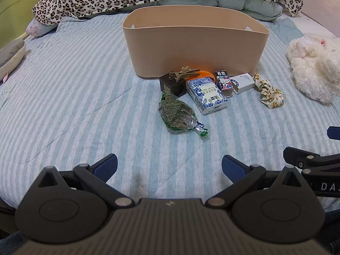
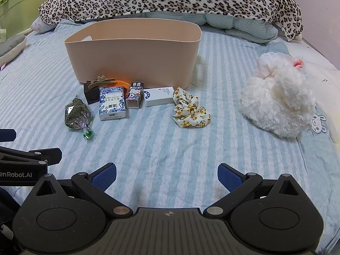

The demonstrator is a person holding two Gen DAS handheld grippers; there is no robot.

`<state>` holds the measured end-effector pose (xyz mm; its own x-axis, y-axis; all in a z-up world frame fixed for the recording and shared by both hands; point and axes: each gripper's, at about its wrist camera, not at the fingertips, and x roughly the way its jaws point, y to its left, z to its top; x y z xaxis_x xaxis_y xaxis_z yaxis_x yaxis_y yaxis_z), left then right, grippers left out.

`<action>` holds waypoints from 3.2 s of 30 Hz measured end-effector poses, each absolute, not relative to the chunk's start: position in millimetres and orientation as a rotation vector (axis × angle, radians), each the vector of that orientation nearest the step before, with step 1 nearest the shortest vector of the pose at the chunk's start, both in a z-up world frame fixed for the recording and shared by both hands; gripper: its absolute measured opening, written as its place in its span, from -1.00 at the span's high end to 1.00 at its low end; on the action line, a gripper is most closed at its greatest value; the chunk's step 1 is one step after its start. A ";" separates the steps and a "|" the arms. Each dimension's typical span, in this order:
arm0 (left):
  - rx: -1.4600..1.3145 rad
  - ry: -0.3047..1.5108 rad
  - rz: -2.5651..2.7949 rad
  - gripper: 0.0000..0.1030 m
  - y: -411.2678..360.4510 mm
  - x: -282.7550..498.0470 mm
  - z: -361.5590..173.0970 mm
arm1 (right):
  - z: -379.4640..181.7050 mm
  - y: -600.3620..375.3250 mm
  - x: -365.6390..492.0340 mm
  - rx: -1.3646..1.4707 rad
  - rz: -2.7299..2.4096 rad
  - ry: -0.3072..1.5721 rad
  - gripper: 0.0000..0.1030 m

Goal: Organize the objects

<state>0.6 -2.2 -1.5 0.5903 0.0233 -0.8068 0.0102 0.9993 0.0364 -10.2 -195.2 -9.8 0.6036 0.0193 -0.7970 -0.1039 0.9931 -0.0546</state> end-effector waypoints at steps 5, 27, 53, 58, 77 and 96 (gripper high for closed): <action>0.039 0.939 0.007 -1.00 -2.2 0.5 -1.6 | -9.5 -195.4 -10.2 -0.099 0.072 0.920 -1.00; 0.040 0.940 0.006 -1.00 -1.8 0.8 -2.2 | -8.1 -196.3 -10.0 -0.098 0.074 0.918 -1.00; 0.022 0.923 0.020 -1.00 -2.0 15.1 3.8 | 3.0 -204.3 0.7 -0.123 0.045 0.835 -1.00; 0.019 0.917 0.028 -1.00 -2.0 27.7 8.6 | 2.6 -210.9 14.9 -0.102 0.037 0.847 -1.00; 0.029 1.019 0.029 -0.98 4.8 85.0 -14.1 | -2.9 -234.8 68.8 -0.045 0.074 0.814 -0.95; -0.045 1.153 -0.005 -0.76 12.7 126.3 -58.8 | -59.9 -231.4 128.8 -0.123 0.051 0.938 -0.53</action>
<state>126.3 12.7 -58.8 0.4058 -0.0272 -0.9136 -0.0192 0.9991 -0.0383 128.8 -231.4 -59.9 0.5912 -0.0098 -0.8065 -0.0969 0.9918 -0.0831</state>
